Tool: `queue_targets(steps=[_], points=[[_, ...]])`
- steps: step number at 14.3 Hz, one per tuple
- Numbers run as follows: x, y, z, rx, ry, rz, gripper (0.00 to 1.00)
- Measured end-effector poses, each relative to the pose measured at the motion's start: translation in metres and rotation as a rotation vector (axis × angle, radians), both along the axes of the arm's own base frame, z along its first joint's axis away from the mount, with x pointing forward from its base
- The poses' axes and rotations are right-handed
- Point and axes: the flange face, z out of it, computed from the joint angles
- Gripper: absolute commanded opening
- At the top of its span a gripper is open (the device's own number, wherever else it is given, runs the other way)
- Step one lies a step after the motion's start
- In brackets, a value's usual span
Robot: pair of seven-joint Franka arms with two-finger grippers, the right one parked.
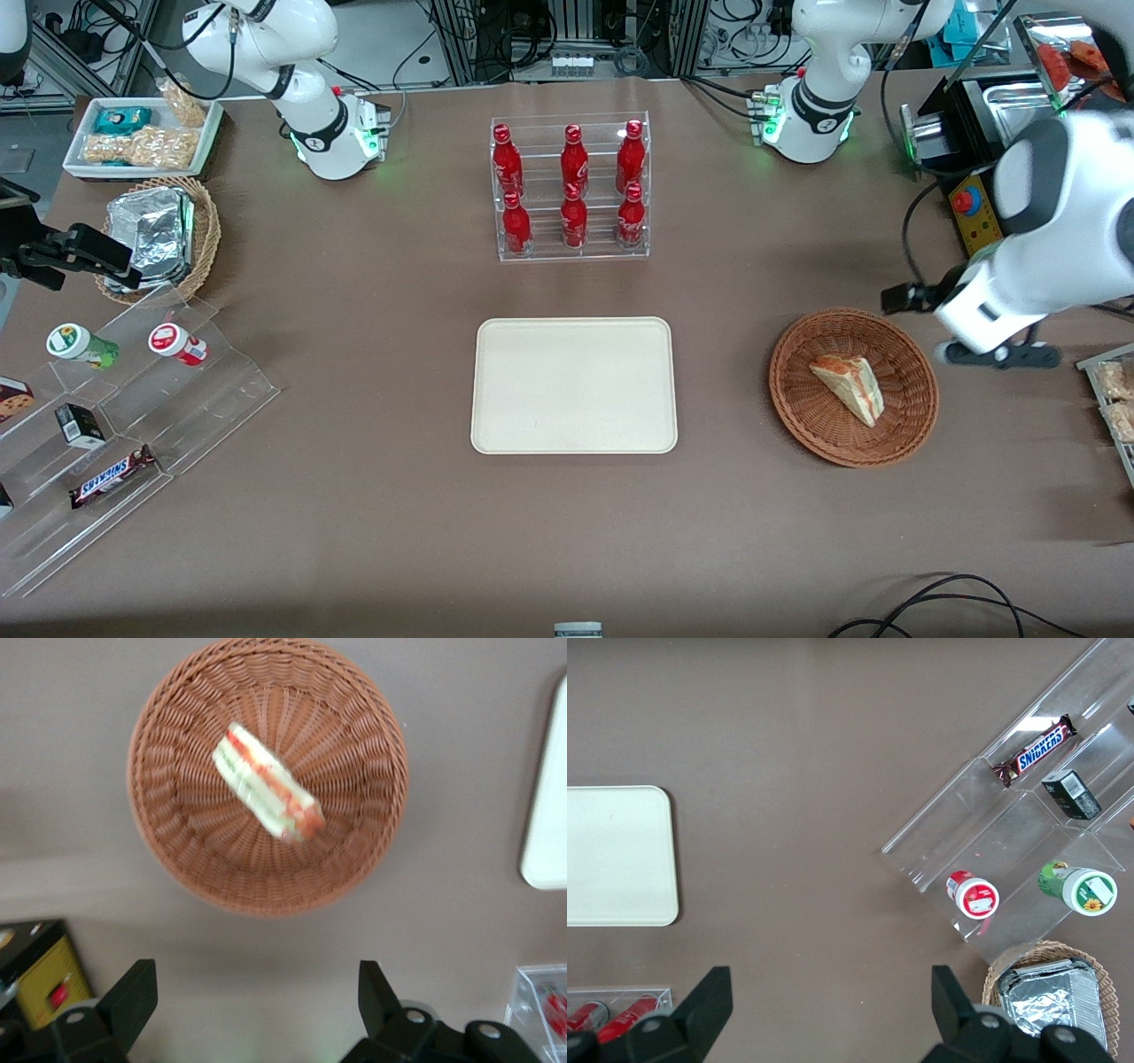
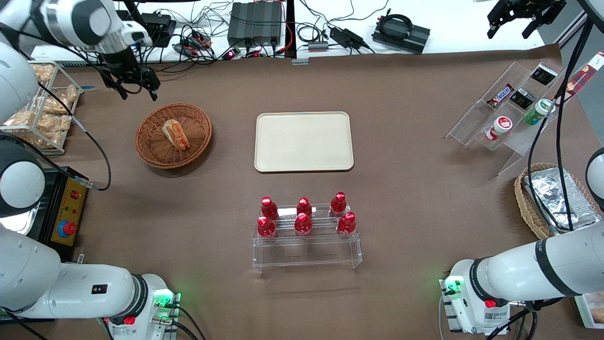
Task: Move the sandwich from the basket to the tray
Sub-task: 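Move the left gripper down over the wrapped sandwich in the wicker basket, then close the left gripper on the wrapped sandwich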
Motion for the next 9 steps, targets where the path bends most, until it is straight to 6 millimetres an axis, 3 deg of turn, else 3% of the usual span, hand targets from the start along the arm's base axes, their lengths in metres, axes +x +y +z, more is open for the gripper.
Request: queue_targets(steps=[4, 6, 9], points=[[-0.009, 0.0, -0.081, -0.002, -0.116, 0.069, 1.0], [-0.018, 0.0, -0.108, 0.008, -0.177, 0.242, 1.0], [-0.022, -0.001, -0.133, 0.034, -0.207, 0.62, 1.0]])
